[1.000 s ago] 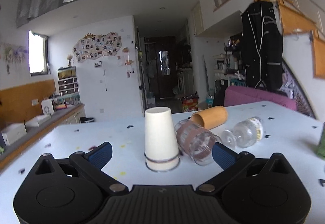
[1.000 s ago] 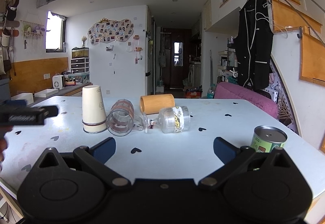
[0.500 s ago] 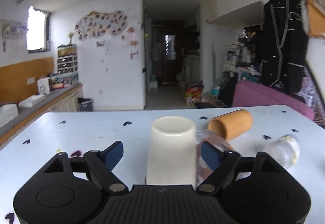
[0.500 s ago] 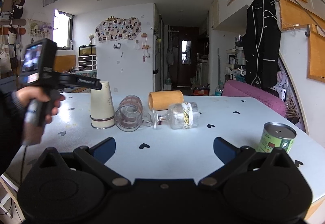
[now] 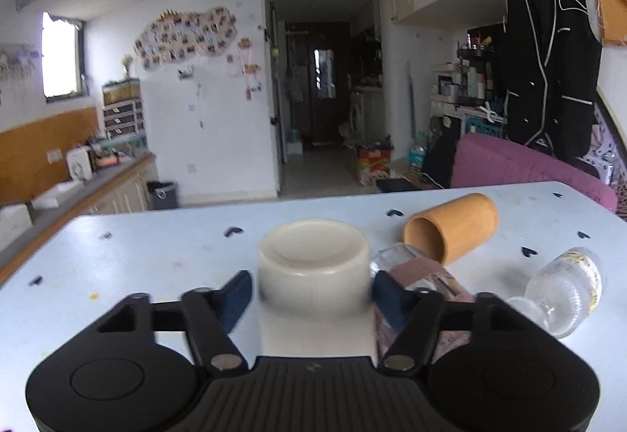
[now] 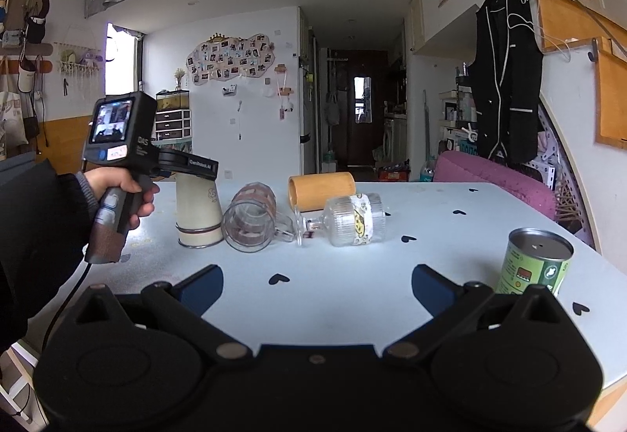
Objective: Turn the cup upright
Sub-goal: 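Move the left tool to the upside-down white paper cup and close on it, then lift the white cup with the left tool off the orange-banded cup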
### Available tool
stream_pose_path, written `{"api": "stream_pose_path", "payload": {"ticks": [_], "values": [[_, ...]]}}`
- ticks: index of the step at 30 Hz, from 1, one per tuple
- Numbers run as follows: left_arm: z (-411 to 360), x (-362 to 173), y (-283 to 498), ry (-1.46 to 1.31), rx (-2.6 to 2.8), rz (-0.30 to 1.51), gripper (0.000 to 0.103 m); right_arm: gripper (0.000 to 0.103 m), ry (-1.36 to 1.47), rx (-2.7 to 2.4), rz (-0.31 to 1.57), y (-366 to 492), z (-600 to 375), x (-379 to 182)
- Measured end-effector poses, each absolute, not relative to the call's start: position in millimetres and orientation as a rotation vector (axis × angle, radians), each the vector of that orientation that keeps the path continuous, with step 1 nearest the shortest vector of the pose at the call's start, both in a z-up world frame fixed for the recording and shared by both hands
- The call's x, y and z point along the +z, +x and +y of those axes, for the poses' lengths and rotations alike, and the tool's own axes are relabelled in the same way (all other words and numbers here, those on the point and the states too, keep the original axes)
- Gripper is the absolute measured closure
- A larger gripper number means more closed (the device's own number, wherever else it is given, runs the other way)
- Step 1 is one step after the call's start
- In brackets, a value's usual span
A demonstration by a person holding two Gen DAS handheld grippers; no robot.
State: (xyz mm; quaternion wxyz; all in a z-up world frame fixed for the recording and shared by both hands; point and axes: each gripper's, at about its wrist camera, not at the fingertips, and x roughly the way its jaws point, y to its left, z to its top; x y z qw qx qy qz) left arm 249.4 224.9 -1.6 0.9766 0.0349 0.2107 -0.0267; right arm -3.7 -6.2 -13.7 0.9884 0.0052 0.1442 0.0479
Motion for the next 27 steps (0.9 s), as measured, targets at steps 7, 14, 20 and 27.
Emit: {"api": "stream_pose_path", "payload": {"ticks": [7,14,20,27], "values": [[222,2,248,0.069,-0.044,0.432,0.039,0.0,0.02,0.088,0.292,-5,-11,-15],[219,25,242,0.083,-0.047,0.371,0.039,0.0,0.02,0.089,0.292,-5,-11,-15],[222,54,219,0.062,-0.06,0.3,0.039,0.0,0.018,0.094,0.291,-6,-11,-15],[217,81,176,0.104,-0.08,0.254,0.039,0.0,0.023,0.1,0.289,-4,-9,-13]]}}
